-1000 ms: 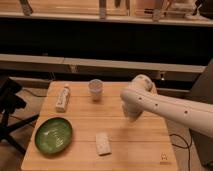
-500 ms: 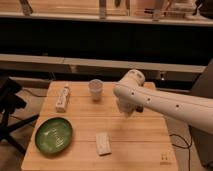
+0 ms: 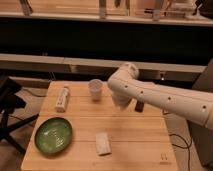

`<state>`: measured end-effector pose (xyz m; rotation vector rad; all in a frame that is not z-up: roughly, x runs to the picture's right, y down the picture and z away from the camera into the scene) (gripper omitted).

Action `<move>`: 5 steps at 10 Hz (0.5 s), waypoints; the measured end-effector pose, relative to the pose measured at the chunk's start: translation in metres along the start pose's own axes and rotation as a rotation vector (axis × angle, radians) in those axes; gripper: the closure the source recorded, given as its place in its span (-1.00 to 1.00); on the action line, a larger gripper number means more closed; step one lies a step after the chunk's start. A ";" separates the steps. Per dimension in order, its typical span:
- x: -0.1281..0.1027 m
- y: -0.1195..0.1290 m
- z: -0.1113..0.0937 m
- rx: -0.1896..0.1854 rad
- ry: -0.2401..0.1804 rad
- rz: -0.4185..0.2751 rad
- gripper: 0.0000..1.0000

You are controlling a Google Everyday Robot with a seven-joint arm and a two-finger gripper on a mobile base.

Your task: Place the pepper in the ceramic cup

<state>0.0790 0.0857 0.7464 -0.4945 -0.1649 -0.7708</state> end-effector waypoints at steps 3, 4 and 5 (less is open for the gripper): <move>-0.003 -0.019 -0.014 0.006 0.004 -0.057 0.98; 0.000 -0.021 -0.016 0.008 0.007 -0.065 0.98; 0.004 -0.025 -0.016 0.009 0.009 -0.071 0.98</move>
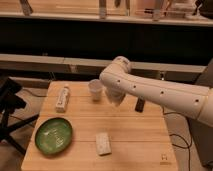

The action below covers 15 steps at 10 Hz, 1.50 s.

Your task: Place the pepper in the ceramic cup

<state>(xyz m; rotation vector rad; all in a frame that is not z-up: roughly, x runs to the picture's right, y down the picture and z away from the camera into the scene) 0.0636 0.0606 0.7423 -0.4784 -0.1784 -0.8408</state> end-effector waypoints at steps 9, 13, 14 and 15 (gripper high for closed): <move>-0.006 -0.039 -0.010 0.014 -0.004 -0.074 0.98; 0.002 -0.049 -0.012 0.015 -0.003 -0.082 0.98; 0.004 -0.048 -0.016 0.013 -0.003 -0.085 0.98; 0.004 -0.049 -0.016 0.012 -0.002 -0.087 0.98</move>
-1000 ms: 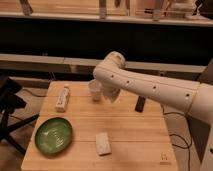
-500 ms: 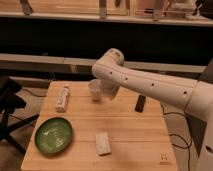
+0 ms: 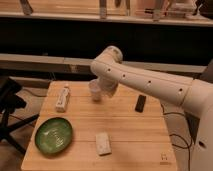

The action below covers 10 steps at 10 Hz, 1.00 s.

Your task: Place the pepper in the ceramic cup

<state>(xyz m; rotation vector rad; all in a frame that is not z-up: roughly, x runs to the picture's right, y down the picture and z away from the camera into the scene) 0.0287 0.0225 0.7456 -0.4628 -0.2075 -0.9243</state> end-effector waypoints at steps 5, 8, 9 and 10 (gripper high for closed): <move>0.004 -0.015 -0.008 0.006 0.013 -0.022 0.98; 0.006 -0.022 -0.012 0.006 0.018 -0.031 0.98; 0.007 -0.023 -0.013 0.007 0.022 -0.030 0.98; 0.009 -0.024 -0.014 0.008 0.026 -0.032 0.98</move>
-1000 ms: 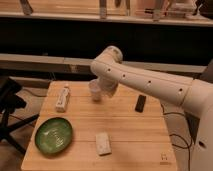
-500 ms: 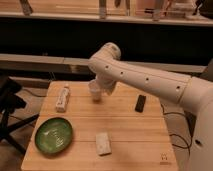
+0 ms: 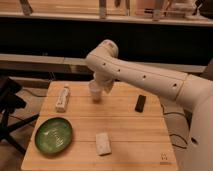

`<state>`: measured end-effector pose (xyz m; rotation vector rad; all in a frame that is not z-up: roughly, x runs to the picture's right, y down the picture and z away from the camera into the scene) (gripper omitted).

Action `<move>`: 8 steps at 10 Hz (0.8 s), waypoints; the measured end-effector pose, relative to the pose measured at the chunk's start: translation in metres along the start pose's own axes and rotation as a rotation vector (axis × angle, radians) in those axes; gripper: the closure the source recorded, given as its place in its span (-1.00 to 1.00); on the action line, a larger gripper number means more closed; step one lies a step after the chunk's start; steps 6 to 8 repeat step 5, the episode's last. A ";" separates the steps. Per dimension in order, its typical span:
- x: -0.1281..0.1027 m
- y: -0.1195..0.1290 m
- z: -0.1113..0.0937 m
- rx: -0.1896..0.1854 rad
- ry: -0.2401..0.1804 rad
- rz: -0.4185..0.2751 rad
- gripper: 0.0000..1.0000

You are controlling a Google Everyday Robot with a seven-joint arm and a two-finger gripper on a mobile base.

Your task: Place the pepper in the ceramic cup

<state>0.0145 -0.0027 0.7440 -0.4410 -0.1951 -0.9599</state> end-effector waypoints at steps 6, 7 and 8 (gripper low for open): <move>0.001 -0.005 -0.005 0.006 0.001 -0.009 0.98; 0.001 -0.005 -0.005 0.006 0.001 -0.009 0.98; 0.001 -0.005 -0.005 0.006 0.001 -0.009 0.98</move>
